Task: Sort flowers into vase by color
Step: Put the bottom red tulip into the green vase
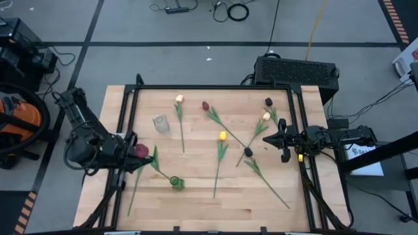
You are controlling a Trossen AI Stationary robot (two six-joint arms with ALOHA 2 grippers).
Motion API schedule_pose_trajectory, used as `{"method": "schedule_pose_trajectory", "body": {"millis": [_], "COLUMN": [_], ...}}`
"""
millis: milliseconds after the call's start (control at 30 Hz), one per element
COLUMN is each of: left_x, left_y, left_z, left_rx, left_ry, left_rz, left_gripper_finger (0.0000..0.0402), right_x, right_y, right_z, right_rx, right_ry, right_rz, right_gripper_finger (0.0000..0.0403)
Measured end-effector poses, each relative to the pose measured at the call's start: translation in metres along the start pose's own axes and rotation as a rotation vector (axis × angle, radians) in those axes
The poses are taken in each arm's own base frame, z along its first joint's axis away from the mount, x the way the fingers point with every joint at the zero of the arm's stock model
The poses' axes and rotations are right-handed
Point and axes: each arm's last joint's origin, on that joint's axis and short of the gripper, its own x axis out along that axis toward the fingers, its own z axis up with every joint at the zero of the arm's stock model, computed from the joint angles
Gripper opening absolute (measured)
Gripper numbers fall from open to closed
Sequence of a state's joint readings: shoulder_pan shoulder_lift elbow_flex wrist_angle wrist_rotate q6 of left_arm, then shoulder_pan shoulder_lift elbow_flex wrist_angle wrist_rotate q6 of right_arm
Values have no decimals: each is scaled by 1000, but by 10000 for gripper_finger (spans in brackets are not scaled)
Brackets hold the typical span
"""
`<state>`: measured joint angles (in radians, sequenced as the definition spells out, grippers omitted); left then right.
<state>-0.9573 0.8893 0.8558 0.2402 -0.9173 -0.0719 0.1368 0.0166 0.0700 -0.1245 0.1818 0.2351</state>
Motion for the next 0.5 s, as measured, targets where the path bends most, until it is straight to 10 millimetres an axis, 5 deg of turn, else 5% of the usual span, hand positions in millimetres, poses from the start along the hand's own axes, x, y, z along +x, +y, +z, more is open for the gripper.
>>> {"method": "schedule_pose_trajectory", "body": {"millis": [500], "left_x": [11], "left_y": [-10], "left_z": [-24], "left_rx": [114], "left_ry": [78], "left_rz": [65], "left_gripper_finger": [10], "right_x": [0], "right_y": [0], "right_z": [0], "right_rx": [0], "right_ry": [0], "right_rz": [0], "right_gripper_finger": [0]}}
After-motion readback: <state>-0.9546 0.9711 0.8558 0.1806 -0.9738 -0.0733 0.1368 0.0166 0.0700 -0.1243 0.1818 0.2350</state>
